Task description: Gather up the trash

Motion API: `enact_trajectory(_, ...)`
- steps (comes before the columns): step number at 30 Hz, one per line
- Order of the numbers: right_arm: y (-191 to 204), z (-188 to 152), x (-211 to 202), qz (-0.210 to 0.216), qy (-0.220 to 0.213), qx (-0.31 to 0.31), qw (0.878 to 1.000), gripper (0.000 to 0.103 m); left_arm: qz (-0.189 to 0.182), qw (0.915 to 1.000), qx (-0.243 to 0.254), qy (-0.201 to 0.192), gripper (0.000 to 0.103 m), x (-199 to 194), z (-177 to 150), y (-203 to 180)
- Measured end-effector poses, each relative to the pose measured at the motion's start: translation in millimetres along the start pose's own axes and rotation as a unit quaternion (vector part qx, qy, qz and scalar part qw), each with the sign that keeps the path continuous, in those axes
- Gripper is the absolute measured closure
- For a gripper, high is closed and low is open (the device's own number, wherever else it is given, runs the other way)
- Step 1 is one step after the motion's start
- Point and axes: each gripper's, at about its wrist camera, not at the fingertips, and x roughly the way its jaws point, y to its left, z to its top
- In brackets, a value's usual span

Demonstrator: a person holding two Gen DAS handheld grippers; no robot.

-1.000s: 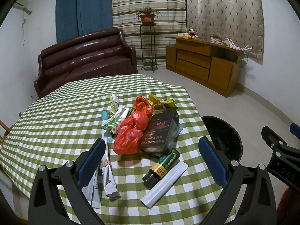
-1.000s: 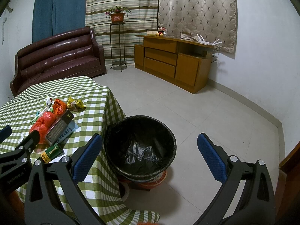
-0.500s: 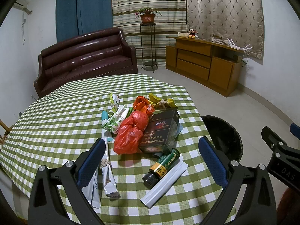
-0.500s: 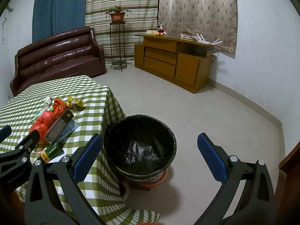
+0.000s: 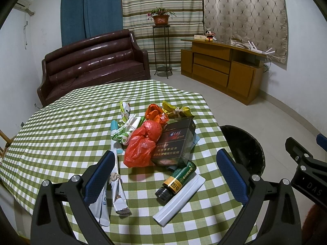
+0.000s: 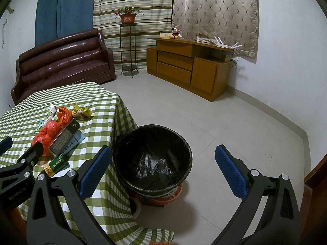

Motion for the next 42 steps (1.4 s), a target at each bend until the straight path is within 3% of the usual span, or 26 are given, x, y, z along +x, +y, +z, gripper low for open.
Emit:
enact_trajectory(27,0,-1,3,-0.004,0.002,0.001,1.0,0.004,0.001,1.0,0.0,0.003,0.006,1,-3,0)
enact_trajectory(36,7,-4,2,-0.006,0.001,-0.007,1.0,0.005,0.0,1.0,0.006,0.006,0.006,2,0,16)
enact_trajectory(42,20,-5,8,0.009,0.018,-0.012,1.0,0.016,0.02,0.9997,0.004,0.016,0.007,2,-5,46)
